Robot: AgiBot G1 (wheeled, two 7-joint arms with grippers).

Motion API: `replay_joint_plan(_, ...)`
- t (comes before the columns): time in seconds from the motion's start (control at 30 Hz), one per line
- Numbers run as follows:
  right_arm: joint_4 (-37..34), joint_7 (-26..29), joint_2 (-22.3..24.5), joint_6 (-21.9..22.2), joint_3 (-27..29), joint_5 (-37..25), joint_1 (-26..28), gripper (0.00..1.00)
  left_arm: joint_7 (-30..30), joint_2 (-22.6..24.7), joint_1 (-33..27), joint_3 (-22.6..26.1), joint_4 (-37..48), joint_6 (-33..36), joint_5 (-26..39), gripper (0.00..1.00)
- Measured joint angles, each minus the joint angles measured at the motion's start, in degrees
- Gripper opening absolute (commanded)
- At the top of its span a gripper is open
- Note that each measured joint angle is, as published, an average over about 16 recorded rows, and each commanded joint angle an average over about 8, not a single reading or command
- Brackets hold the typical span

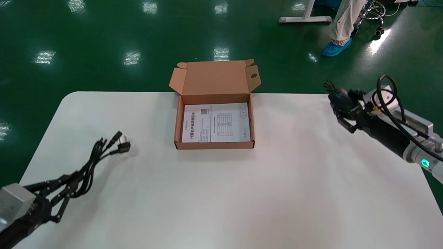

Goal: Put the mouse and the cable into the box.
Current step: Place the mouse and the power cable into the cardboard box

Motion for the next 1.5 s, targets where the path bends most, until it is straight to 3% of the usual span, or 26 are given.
replay_joint_plan(0.4, -2.7, -9.42, -5.86, 3.69, 4.19, 2.53, 7.24, 0.0, 5.57, 5.32, -10.16, -0.54, 0.07, -0.12, -0.62, 0.0)
replay_joint_plan(0.63, -3.9, -12.88, -9.26, 1.47, 5.41, 4.46, 11.85, 0.0, 7.9, 9.2, -15.83, 0.24, 0.76, -1.99, -0.33, 0.0)
replay_joint_plan(0.83, -2.0, -12.46, -11.3, -2.05, 4.87, 5.57, 13.87, 0.0, 10.14, 13.39, -20.13, 1.06, 1.89, -3.56, 0.02, 0.0)
replay_joint_plan(1.07, 4.98, -5.5, -11.16, -6.2, 1.82, 5.26, 13.8, 0.0, 12.95, 17.87, -24.4, 1.73, 4.31, -3.92, 0.24, 0.0)
replay_joint_plan(1.5, 25.02, 18.87, -3.87, -9.13, -7.96, -1.3, 9.38, 0.0, 17.66, 22.08, -29.83, 1.86, 10.43, -0.13, -0.07, 0.0)
